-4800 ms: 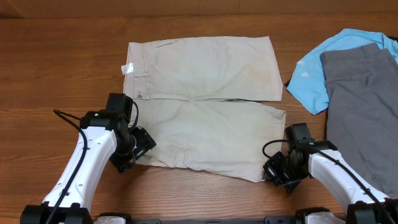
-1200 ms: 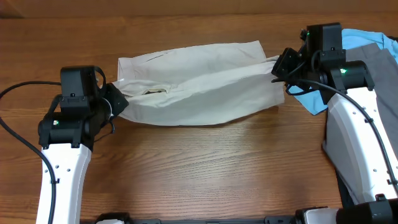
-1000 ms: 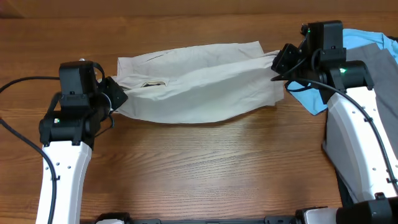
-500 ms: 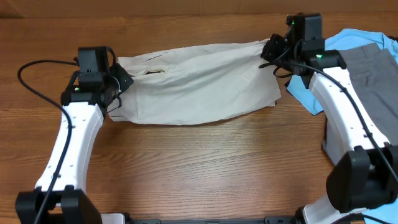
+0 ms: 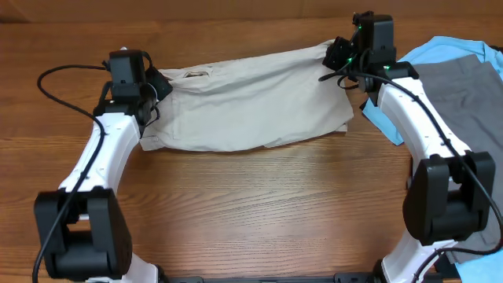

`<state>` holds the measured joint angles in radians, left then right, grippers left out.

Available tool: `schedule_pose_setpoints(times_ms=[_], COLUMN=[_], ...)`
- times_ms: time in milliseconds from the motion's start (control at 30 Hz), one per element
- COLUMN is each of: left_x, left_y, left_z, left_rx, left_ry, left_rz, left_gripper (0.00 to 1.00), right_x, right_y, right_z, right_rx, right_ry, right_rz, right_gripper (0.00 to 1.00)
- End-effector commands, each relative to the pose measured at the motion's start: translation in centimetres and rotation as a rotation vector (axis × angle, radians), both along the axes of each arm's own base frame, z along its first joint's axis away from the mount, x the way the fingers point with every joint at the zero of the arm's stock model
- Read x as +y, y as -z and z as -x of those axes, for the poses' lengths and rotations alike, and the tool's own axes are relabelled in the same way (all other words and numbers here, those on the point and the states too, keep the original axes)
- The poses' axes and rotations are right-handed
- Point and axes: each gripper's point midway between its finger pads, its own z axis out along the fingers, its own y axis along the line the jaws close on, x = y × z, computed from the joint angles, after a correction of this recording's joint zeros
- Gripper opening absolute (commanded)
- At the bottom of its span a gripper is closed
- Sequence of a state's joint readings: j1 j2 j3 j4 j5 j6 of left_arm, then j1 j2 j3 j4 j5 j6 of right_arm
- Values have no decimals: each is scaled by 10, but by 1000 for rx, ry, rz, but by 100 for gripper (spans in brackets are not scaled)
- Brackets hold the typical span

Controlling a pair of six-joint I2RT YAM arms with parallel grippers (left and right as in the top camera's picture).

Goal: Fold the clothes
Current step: 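Lay the lifted edge over the far half and release both grippers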

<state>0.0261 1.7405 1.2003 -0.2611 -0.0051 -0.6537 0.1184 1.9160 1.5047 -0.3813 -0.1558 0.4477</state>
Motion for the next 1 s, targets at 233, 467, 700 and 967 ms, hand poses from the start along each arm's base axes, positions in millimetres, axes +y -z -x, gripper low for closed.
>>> schedule_pose_setpoints(times_ms=[233, 467, 700, 967], left_x=[4, 1, 0, -60], left_y=[53, 53, 32, -50], left_z=[-16, -31, -51, -61], left_rx=[69, 14, -106, -290], left_ry=[-2, 14, 29, 393], left_rz=[-43, -37, -48, 86], left_gripper=[4, 4, 45, 100], right_x=[-2, -2, -4, -16], right_y=[32, 39, 48, 2], right_z=[-25, -35, -42, -44], right_rx=[-9, -40, -52, -129], right_ry=[15, 19, 32, 19], right_rz=[26, 25, 34, 61], right_gripper=[4, 4, 27, 100])
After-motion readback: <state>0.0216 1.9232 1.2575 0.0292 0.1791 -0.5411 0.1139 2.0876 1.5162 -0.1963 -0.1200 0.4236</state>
